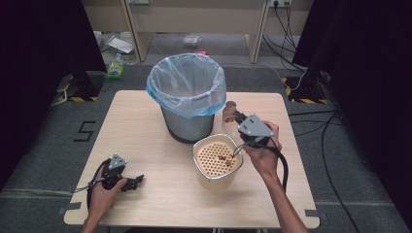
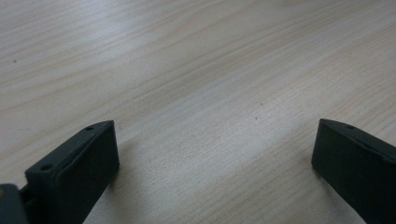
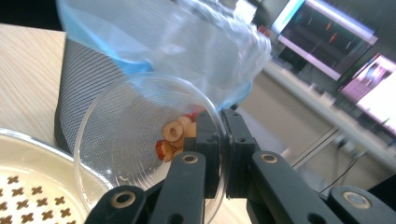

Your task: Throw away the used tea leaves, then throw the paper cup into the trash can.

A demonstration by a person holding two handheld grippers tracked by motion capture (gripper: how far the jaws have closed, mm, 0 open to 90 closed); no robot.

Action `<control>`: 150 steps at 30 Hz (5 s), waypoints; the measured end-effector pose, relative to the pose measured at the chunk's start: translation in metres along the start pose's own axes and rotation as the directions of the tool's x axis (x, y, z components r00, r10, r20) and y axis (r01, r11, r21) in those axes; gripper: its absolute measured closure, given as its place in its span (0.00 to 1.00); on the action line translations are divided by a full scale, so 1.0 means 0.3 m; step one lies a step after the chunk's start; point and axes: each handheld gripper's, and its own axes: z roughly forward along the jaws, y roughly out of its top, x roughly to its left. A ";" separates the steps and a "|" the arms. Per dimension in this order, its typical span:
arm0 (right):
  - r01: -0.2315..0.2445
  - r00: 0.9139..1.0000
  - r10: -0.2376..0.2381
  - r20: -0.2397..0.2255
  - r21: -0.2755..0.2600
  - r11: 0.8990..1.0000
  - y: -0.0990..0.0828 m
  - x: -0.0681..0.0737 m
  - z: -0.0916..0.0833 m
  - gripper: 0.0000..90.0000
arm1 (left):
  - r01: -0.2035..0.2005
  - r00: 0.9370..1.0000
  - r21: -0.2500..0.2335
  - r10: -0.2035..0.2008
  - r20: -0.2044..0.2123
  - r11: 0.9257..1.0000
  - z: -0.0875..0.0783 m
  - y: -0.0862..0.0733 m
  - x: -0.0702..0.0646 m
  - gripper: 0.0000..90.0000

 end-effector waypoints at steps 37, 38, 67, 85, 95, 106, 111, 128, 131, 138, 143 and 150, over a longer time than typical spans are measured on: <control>0.494 0.840 -0.415 0.351 -0.176 0.851 -0.052 0.245 -0.046 0.97 | -0.005 1.000 -0.003 0.005 -0.010 1.000 -0.002 -0.001 -0.004 0.00; 0.486 0.845 -0.411 0.341 -0.171 0.857 -0.056 0.243 -0.041 0.97 | -0.003 1.000 -0.002 0.003 -0.007 1.000 -0.002 -0.001 -0.003 0.00; 0.585 0.785 -0.494 0.374 -0.183 0.790 -0.048 0.293 -0.044 0.97 | 0.010 1.000 0.001 -0.010 0.002 1.000 0.000 -0.001 0.000 0.00; 0.623 0.756 -0.524 0.393 -0.187 0.759 -0.052 0.296 -0.039 0.97 | 0.009 1.000 0.000 -0.009 0.000 1.000 0.000 -0.001 0.000 0.00; 0.624 0.747 -0.514 0.422 -0.178 0.761 -0.046 0.278 -0.047 0.97 | 0.009 1.000 0.003 -0.009 0.001 1.000 0.000 -0.001 0.001 0.00; 0.366 0.902 -0.299 0.310 -0.186 0.912 -0.052 0.192 -0.047 0.97 | 0.011 1.000 0.003 -0.011 0.003 1.000 0.000 -0.001 0.002 0.00; 0.215 0.952 -0.170 0.254 -0.160 0.963 -0.064 0.138 -0.038 0.97 | 0.011 1.000 0.003 -0.011 0.004 1.000 0.000 -0.001 0.002 0.00; -0.161 0.977 0.172 0.128 -0.092 0.983 -0.115 -0.011 0.017 0.97 | 0.013 1.000 0.006 -0.013 0.004 1.000 0.000 0.000 0.003 0.00; -0.187 0.973 0.197 0.119 -0.092 0.978 -0.111 -0.028 0.026 0.97 | 0.013 1.000 0.006 -0.013 0.004 1.000 0.000 0.000 0.003 0.00; -0.228 0.966 0.235 0.107 -0.076 0.971 -0.088 -0.077 0.049 0.97 | 0.013 1.000 0.006 -0.013 0.004 1.000 0.000 0.000 0.003 0.00; -0.234 0.963 0.242 0.116 -0.075 0.969 -0.062 -0.111 0.050 0.97 | 0.012 1.000 0.004 -0.012 0.000 1.000 -0.001 -0.001 0.000 0.00; -0.216 0.964 0.225 0.140 -0.077 0.973 0.002 -0.181 0.058 0.97 | 0.013 1.000 0.003 -0.013 0.002 1.000 0.000 -0.001 0.001 0.00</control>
